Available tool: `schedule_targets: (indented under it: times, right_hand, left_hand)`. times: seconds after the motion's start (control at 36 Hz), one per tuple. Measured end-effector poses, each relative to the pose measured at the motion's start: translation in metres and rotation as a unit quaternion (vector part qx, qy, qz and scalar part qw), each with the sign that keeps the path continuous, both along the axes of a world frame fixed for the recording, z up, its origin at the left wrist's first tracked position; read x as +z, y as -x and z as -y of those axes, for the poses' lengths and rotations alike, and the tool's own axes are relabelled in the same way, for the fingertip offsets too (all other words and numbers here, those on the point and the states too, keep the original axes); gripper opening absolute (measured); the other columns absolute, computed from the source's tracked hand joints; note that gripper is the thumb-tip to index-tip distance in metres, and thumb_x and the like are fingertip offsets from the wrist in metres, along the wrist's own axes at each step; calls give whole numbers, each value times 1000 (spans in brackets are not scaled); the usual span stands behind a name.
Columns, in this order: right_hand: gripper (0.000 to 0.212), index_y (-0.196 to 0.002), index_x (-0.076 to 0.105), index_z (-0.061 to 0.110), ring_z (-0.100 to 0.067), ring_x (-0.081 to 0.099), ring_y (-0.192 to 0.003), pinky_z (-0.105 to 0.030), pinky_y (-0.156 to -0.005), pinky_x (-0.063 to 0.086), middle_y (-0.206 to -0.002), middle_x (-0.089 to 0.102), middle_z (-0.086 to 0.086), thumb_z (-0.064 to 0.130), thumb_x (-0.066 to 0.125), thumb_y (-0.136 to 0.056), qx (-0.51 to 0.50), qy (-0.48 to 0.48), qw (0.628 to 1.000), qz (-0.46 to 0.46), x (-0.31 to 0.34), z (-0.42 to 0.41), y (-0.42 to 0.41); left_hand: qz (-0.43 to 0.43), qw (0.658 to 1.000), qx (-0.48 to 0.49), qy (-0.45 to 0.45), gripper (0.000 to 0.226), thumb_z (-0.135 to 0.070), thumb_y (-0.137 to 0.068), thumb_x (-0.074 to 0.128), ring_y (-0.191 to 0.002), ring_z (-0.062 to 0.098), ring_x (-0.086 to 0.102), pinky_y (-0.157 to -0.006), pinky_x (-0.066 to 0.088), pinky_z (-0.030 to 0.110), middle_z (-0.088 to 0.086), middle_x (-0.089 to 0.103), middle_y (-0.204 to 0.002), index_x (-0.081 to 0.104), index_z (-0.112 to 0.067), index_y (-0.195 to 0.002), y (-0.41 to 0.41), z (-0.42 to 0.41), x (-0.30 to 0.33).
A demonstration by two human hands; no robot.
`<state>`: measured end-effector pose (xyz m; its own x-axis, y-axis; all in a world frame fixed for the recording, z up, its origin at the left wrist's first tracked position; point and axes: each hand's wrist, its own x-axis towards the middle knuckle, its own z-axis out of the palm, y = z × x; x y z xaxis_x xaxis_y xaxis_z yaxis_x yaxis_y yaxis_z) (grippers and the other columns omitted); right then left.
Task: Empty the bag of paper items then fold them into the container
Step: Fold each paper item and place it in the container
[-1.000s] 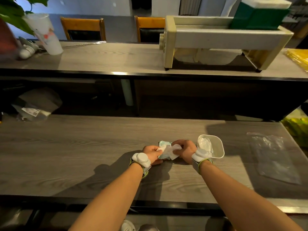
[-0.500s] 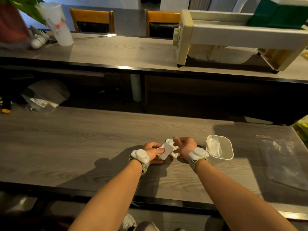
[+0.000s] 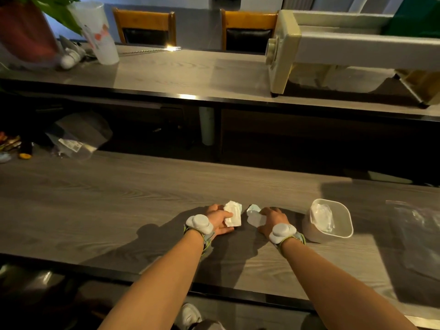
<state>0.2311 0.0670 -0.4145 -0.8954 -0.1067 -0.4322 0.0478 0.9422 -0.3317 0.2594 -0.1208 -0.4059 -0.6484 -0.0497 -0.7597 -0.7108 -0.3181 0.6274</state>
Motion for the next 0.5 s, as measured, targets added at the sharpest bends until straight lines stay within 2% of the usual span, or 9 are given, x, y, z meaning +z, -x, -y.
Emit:
schedule_targets:
  times: [0.06,0.11,0.17,0.19,0.28,0.33,0.36,0.42,0.5]
  right_hand:
    - [36,-112,68,20,-31,61,-108,-30,-87,50,-118,65,-8,30,67,-78,-10,9,1000,2,1,1,-2]
    - [27,-97,70,18,-26,65,-91,-26,-74,48,-97,69,-4,37,68,-80,-57,43,997,27,5,-2,-3]
    - [19,-81,68,20,-22,63,-77,-27,-71,49,-82,68,-3,40,67,-81,-136,130,980,58,8,-1,-3]
    - [19,-76,67,19,-23,62,-76,-29,-71,51,-81,68,-5,36,68,-83,-191,196,960,65,9,1,-2]
    - [13,-76,68,11,-26,60,-74,-30,-61,49,-85,65,-14,17,66,-88,-336,398,847,107,15,14,-4]
    - [7,-86,70,6,-23,60,-70,-27,-55,46,-83,66,-13,12,66,-87,-361,465,797,133,22,22,-7]
    - [7,-88,70,6,-21,59,-67,-26,-53,45,-80,66,-12,11,66,-87,-362,483,786,138,24,25,-8]
    - [6,-81,69,7,-20,58,-64,-25,-51,45,-74,65,-10,10,67,-87,-359,489,783,136,26,31,-8]
    - [14,-71,66,8,-27,63,-69,-28,-53,52,-75,66,-15,7,71,-84,-344,460,810,116,24,38,-5]
  left_hand:
    - [1,1000,5,4,28,0,-90,56,-101,32,60,-75,55,41,14,60,-115,49,-15,-114,-1,0,-2]
    - [0,1000,4,22,32,-2,-92,55,-101,32,60,-76,56,41,15,59,-117,50,-16,-120,0,-4,-1]
    - [-8,999,3,33,34,-2,-93,53,-102,33,59,-73,56,40,17,59,-121,52,-15,-124,0,-6,0]
    - [-11,999,5,34,33,-1,-93,52,-103,34,59,-70,55,39,17,59,-123,53,-14,-123,0,-8,1]
    - [-8,999,14,35,31,-3,-93,53,-109,36,59,-65,54,37,18,59,-123,53,-9,-123,0,-13,4]
    - [-3,999,12,32,27,-8,-94,54,-102,32,60,-66,54,36,16,60,-123,54,-10,-120,-1,-19,4]
    - [-3,1000,9,27,28,-11,-94,54,-98,30,62,-67,55,36,16,61,-122,53,-10,-123,-2,-21,5]
    - [-2,1000,7,1,34,-21,-95,54,-88,28,66,-68,56,36,16,64,-122,52,-11,-127,-3,-25,5]
    - [-6,999,-4,-49,37,-41,-96,50,-83,25,70,-76,57,37,13,70,-109,59,-15,-121,-3,-26,6]
